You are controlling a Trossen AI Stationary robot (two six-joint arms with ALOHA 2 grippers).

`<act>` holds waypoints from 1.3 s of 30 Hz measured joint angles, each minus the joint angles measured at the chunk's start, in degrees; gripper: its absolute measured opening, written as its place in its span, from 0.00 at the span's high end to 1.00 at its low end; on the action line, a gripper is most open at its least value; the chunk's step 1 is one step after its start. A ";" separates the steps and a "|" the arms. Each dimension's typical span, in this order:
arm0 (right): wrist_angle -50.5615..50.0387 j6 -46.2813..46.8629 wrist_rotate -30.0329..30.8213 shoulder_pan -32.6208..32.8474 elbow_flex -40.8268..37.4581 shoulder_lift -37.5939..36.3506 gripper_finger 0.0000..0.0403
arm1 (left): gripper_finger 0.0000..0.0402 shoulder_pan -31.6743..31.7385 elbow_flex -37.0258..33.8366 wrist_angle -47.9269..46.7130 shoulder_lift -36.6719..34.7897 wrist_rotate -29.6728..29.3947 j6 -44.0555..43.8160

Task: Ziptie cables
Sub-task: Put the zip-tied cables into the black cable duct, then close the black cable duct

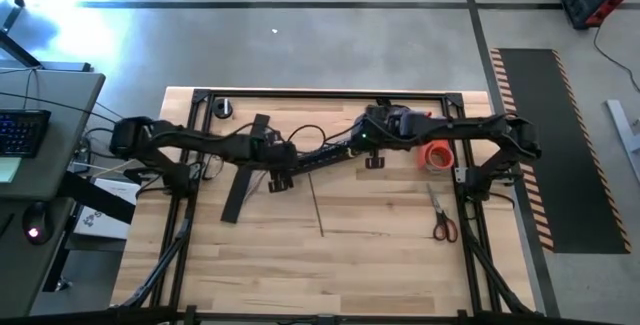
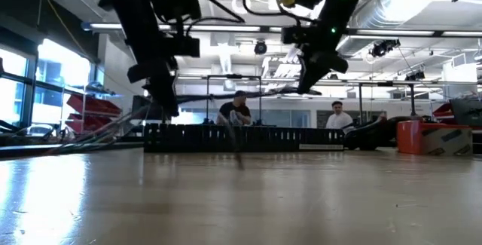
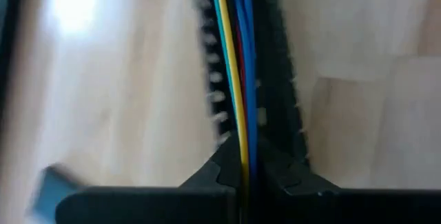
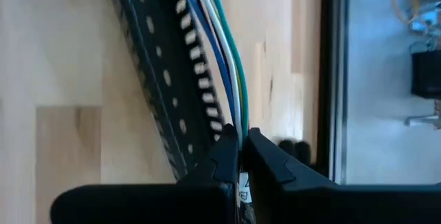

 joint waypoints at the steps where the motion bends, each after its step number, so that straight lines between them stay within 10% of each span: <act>1: -0.81 -0.02 -0.16 -0.41 -0.12 0.02 1.00 | 1.00 0.44 0.00 0.75 0.83 1.57 0.34; 15: -4.98 -0.89 -0.14 -3.79 -0.14 0.00 1.00 | 0.97 1.00 -0.04 8.35 6.42 3.05 1.91; 27: -7.70 -0.90 -0.48 -8.54 -0.12 0.00 1.00 | 0.73 -0.01 -0.04 4.58 -3.63 0.96 -3.49; 39: -7.64 -3.70 -3.87 -12.17 -6.57 0.00 1.00 | 0.70 -11.89 -0.04 4.09 -9.96 -9.96 -16.43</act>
